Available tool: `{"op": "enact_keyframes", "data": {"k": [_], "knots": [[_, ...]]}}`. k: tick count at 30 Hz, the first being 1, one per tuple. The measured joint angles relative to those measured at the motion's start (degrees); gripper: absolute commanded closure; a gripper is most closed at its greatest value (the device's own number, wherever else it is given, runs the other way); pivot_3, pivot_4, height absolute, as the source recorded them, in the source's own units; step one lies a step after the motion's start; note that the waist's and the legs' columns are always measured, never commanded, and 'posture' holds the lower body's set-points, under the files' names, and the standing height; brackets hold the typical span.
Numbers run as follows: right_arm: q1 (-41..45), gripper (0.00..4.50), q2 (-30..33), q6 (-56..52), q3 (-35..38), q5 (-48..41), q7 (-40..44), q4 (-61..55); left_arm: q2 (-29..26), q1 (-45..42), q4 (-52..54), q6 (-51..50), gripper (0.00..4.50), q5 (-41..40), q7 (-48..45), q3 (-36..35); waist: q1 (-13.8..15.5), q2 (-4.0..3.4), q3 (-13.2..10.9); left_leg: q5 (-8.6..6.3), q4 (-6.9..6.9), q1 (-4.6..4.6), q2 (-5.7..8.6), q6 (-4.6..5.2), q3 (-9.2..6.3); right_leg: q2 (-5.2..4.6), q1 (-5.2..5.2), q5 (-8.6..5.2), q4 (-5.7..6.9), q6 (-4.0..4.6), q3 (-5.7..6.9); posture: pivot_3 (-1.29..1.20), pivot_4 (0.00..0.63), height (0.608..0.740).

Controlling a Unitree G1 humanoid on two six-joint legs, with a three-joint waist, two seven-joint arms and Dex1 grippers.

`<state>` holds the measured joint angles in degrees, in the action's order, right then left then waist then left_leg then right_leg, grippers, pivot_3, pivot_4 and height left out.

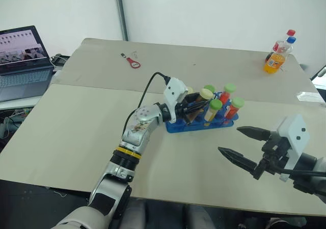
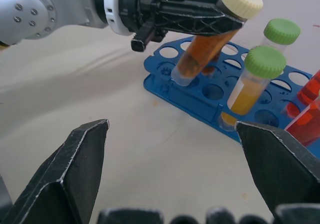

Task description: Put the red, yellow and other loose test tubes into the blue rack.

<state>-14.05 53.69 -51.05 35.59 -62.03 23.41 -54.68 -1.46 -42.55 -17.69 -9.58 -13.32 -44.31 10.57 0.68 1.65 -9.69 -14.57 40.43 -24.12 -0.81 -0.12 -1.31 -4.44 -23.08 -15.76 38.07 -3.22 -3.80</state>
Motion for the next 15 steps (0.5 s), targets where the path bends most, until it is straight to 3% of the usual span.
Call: {"op": "enact_keyframes", "data": {"k": [15], "knots": [[-2.2, 0.0, 0.8, 0.1, 1.7, -2.3, -3.3, -0.5, 2.6, -1.5, -7.3, 6.8, 3.63, 2.3, 1.9, -0.7, 0.0, 0.0, 0.0, 0.0, 0.0, 0.01, 0.01, 0.0, -0.01, 0.0, 0.04, 0.0, -0.02, 0.0, 0.0, 0.0, 0.15, 0.701]]}}
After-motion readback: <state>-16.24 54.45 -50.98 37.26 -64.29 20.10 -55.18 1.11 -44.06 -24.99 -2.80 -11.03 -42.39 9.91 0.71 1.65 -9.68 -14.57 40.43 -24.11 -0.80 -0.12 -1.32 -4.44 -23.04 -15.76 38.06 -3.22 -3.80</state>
